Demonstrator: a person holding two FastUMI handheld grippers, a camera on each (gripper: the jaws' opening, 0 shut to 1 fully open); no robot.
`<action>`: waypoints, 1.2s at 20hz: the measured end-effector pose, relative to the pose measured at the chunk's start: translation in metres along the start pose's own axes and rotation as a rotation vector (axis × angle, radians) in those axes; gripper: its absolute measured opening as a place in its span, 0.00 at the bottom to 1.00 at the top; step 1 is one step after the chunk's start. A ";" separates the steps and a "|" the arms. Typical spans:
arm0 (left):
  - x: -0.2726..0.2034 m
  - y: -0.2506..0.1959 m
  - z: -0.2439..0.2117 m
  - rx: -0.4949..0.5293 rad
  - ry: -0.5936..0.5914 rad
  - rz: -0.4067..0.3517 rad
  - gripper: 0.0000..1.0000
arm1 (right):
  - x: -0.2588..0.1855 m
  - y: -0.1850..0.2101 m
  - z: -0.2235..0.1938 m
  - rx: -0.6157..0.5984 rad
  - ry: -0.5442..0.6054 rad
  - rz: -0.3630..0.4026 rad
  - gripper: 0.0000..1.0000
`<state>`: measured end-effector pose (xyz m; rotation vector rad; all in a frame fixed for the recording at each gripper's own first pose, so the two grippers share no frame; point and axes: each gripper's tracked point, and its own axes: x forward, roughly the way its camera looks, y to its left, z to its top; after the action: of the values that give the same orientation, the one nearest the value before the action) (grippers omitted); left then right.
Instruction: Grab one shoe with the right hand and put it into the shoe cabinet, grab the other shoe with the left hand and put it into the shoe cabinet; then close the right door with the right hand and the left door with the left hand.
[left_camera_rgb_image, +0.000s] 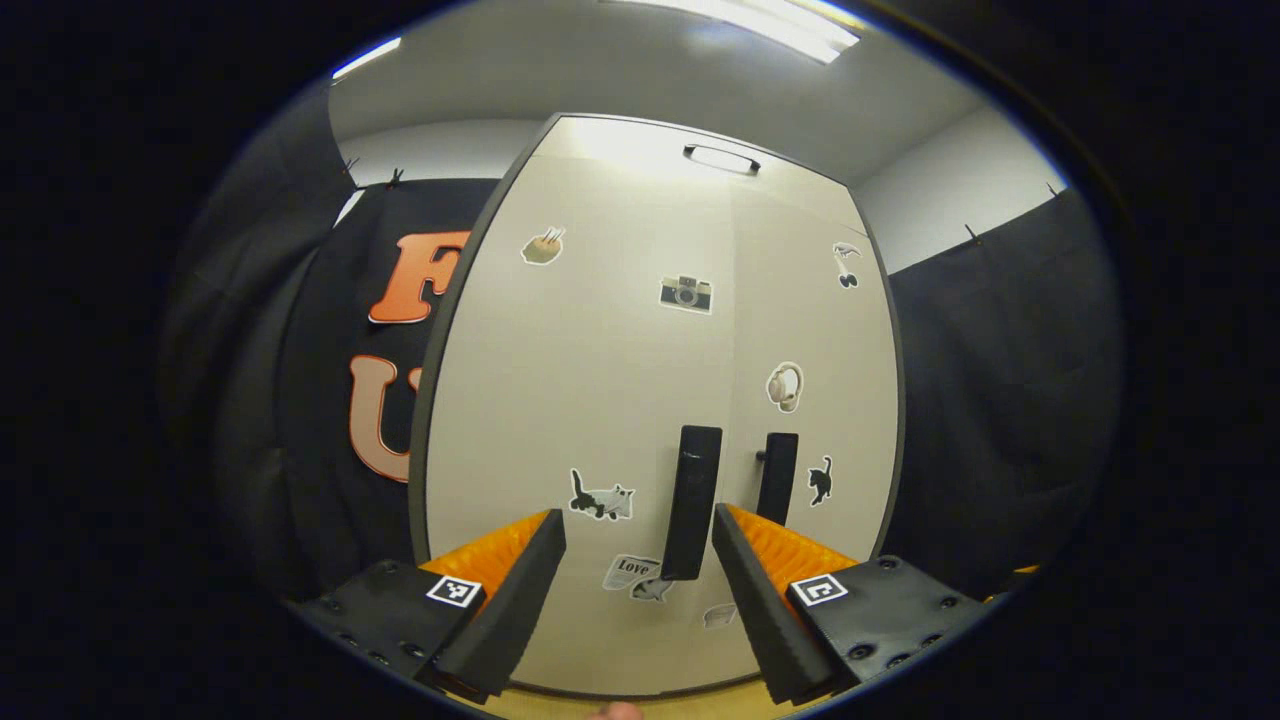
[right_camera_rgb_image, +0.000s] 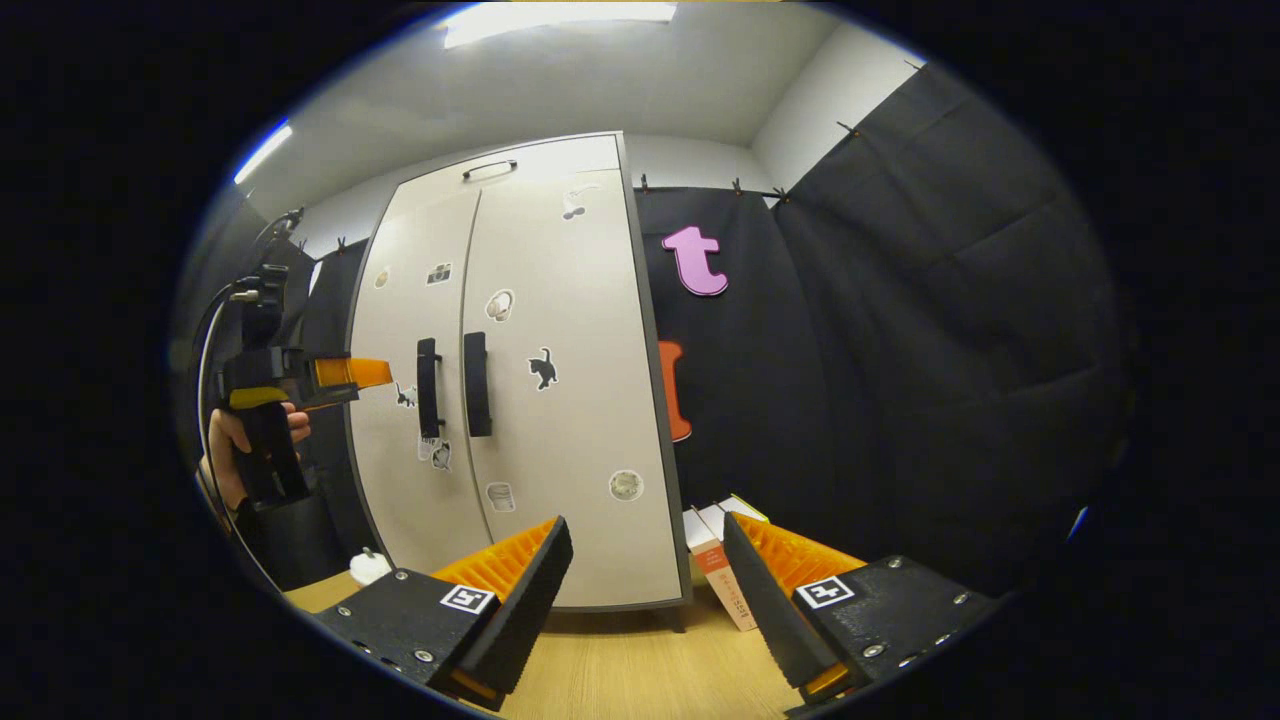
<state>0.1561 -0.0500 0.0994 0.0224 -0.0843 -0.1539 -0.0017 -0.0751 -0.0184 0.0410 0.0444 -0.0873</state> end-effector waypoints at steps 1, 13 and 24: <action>-0.013 0.003 0.002 0.006 -0.003 0.009 0.96 | 0.001 0.006 -0.001 -0.003 0.002 0.015 0.94; -0.150 0.034 -0.060 0.043 0.031 0.164 0.96 | -0.017 0.065 -0.018 -0.030 0.026 0.144 0.94; -0.179 0.009 -0.080 0.069 0.037 0.132 0.96 | -0.032 0.061 -0.016 -0.010 0.020 0.135 0.94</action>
<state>-0.0119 -0.0121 0.0055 0.0882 -0.0541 -0.0189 -0.0284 -0.0112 -0.0307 0.0351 0.0615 0.0484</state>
